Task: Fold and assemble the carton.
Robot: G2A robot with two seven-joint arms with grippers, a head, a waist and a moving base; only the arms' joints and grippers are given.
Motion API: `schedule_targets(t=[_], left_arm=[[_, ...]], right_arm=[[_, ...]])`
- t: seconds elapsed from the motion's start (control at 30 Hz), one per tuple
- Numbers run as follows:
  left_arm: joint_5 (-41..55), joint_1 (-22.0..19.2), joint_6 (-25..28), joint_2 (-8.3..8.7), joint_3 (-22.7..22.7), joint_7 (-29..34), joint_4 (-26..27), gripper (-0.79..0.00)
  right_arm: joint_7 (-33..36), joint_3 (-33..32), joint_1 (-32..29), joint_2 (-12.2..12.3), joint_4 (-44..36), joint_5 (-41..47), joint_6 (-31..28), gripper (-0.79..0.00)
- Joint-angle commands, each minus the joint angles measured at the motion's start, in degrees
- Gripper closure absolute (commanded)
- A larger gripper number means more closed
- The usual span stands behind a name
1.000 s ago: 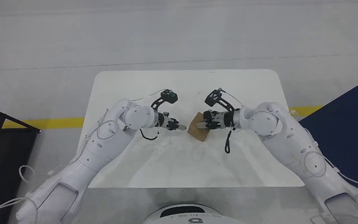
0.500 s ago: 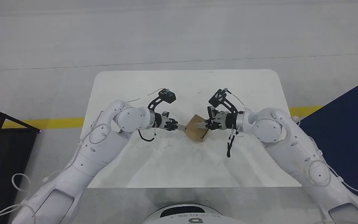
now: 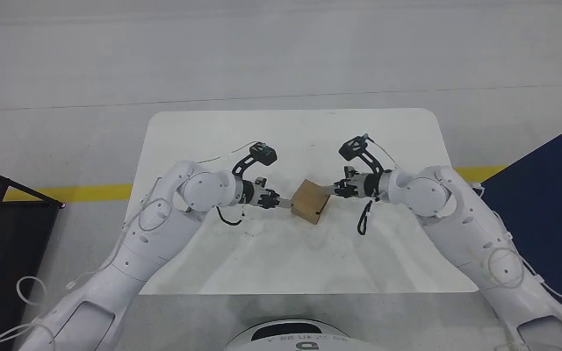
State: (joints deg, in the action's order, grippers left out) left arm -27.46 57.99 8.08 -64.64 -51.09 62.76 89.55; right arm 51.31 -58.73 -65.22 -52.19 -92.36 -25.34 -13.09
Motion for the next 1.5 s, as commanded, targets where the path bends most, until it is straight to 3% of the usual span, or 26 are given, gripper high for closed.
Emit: schedule_targets(t=[0.0,0.37,0.73,1.13,1.27,1.47], left_arm=[[-0.1,0.1,0.1,-0.01,0.2,-0.1,0.0,-0.785],[-0.3,-0.1,0.4,-0.25,1.5,-0.5,-1.1,-0.785],[-0.5,-1.2,0.0,-0.81,3.4,-0.4,-2.4,-0.785],[-0.8,-3.1,-0.4,-1.82,6.0,-0.9,-5.4,-0.785],[-1.1,-3.8,-0.5,-2.16,6.7,-1.4,-6.1,-0.785],[-1.6,-4.8,-0.5,-2.79,8.1,-2.1,-7.4,-0.785]], right_arm=[[1.5,1.8,1.6,-0.5,0.7,-0.9,1.5,-0.674],[6.0,6.3,6.9,-2.3,5.3,1.2,0.5,-0.576],[6.4,7.7,8.2,-3.1,6.5,1.2,0.9,-0.511],[6.6,7.2,7.7,-3.3,5.9,1.7,0.3,-0.526],[6.8,7.0,7.5,-3.3,5.5,1.7,0.1,-0.588],[7.0,6.7,7.3,-3.3,5.4,1.9,-0.6,-0.579]])
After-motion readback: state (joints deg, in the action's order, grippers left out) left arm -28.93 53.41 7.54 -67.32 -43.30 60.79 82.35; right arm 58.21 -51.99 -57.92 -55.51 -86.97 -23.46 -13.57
